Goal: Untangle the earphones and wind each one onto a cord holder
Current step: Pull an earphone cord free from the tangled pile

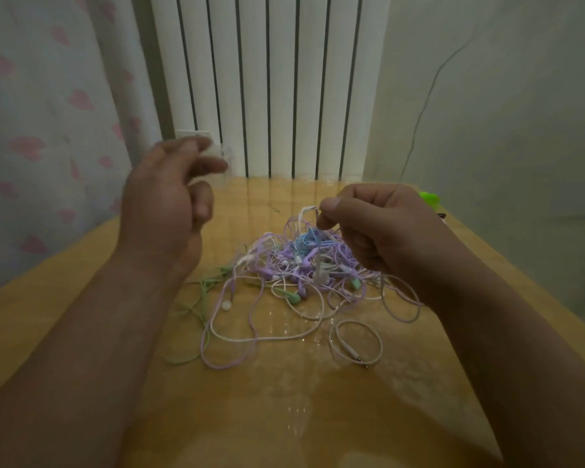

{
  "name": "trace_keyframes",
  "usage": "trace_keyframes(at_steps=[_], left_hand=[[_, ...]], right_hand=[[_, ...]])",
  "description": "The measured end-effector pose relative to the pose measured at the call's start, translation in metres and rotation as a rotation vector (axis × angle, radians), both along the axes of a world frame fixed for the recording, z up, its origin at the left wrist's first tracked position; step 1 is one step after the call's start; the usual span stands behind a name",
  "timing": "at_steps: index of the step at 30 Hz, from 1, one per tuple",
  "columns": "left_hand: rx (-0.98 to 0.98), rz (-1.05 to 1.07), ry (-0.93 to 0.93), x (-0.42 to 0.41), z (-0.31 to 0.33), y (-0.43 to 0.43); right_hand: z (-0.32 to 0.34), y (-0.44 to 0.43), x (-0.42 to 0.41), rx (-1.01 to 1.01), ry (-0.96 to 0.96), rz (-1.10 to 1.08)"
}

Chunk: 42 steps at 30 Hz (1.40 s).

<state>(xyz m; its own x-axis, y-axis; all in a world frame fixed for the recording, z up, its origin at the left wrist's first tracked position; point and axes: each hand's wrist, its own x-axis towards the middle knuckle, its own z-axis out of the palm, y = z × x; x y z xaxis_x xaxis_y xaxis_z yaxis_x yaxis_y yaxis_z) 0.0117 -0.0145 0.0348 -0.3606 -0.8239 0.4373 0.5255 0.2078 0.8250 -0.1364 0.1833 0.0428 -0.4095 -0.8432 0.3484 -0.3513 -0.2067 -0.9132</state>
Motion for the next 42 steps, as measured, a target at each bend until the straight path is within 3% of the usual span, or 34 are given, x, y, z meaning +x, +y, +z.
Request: trace_keyframes(at_steps=[2, 5, 7, 9, 13, 19, 29, 37, 42], left_hand=[[0.009, -0.147, 0.02, 0.004, 0.006, 0.005], [-0.194, -0.463, -0.239, -0.001, 0.004, 0.034], [-0.398, -0.519, -0.435, -0.004, -0.001, 0.049], [-0.484, -0.48, -0.5, -0.003, -0.003, 0.05], [-0.354, -0.53, -0.494, -0.002, -0.002, 0.042], [-0.011, -0.859, -0.219, -0.008, -0.005, 0.036], [-0.03, -0.822, -0.266, -0.013, -0.014, 0.037], [-0.2, -0.713, -0.352, -0.015, -0.019, 0.043], [-0.119, -0.722, -0.315, -0.017, -0.017, 0.041]], right_hand=[[0.002, 0.001, 0.001, 0.023, 0.021, 0.013], [0.003, 0.003, 0.003, 0.045, 0.068, 0.038], [0.004, 0.003, 0.004, 0.06, 0.117, 0.031], [0.004, 0.005, 0.002, 0.053, 0.134, -0.008], [0.006, 0.005, -0.002, 0.014, 0.053, -0.049], [0.006, 0.002, -0.01, -0.053, -0.223, 0.137], [0.002, -0.002, -0.024, -0.254, -0.562, 0.167], [0.005, 0.002, -0.028, -0.455, -0.805, 0.164], [0.007, 0.005, -0.032, -0.527, -0.89, 0.107]])
